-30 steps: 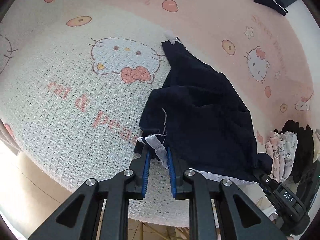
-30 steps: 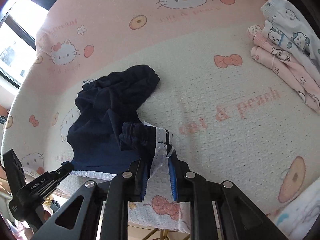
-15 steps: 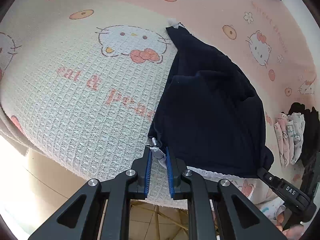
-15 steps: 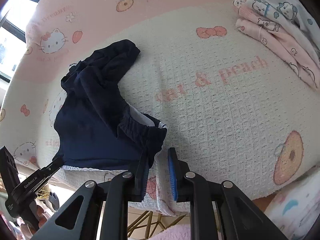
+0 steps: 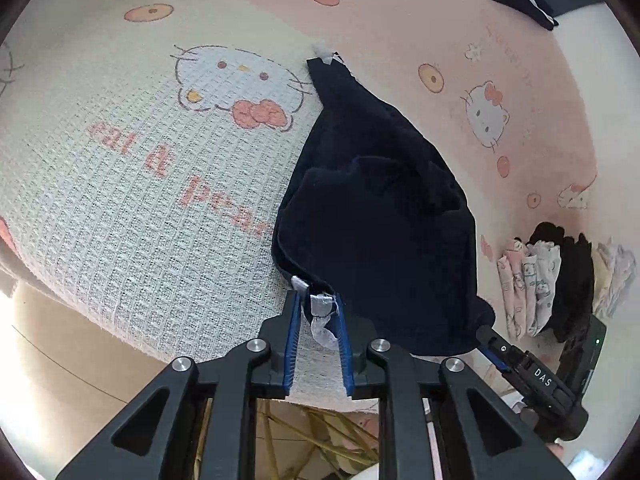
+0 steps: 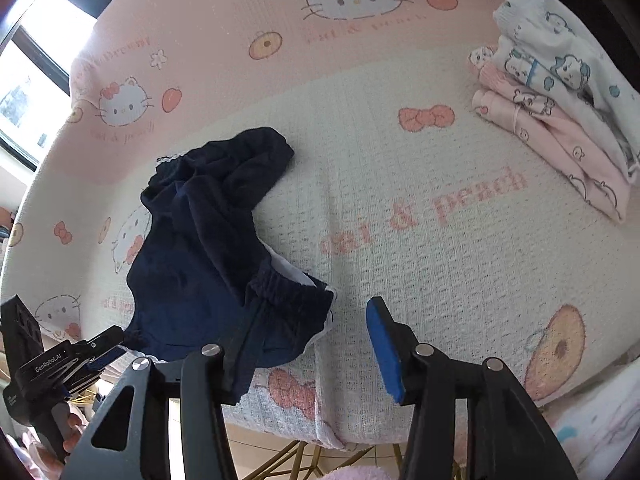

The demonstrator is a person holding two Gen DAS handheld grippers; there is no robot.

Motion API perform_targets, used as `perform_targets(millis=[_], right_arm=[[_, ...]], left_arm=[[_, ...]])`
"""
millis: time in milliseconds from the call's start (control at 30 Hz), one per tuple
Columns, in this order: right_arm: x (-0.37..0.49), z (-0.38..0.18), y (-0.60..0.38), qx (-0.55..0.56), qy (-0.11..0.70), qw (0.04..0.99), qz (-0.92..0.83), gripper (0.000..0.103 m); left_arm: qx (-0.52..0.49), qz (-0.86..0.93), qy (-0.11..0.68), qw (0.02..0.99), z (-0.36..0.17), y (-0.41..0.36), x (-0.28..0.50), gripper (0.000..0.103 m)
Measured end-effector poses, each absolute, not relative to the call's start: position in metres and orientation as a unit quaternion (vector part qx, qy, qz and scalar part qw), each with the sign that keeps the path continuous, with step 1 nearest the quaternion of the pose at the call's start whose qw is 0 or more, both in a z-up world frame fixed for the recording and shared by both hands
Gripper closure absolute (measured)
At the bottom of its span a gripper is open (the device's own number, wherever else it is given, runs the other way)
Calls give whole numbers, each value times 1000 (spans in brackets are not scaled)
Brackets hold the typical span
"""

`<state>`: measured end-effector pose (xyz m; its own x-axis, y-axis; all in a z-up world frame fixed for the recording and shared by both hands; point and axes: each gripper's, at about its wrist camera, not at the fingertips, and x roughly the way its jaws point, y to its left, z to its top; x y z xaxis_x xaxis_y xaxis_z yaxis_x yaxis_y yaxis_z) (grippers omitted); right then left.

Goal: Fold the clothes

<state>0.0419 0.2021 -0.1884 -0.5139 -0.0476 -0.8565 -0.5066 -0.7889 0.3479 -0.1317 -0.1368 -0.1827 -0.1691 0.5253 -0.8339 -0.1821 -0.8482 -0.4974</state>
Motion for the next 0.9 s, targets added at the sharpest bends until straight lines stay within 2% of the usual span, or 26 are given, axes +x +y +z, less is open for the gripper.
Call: perform_targets(millis=[67, 133, 500, 700, 900], right_arm=[[42, -181, 198, -470, 285, 135, 824, 52], [38, -173, 196, -464, 289, 121, 829, 52], [23, -136, 186, -428, 336, 43, 838, 52], [1, -139, 199, -417, 428, 5, 802, 51], [-21, -150, 214, -413, 466, 19, 782, 51]], left_arm=[[-605, 752, -148, 216, -181, -141, -134, 52], [-598, 757, -157, 211, -176, -146, -133, 47], [-551, 796, -94, 232, -117, -139, -123, 46], [-518, 817, -49, 247, -88, -123, -142, 46], [-516, 817, -45, 254, -84, -106, -174, 46]])
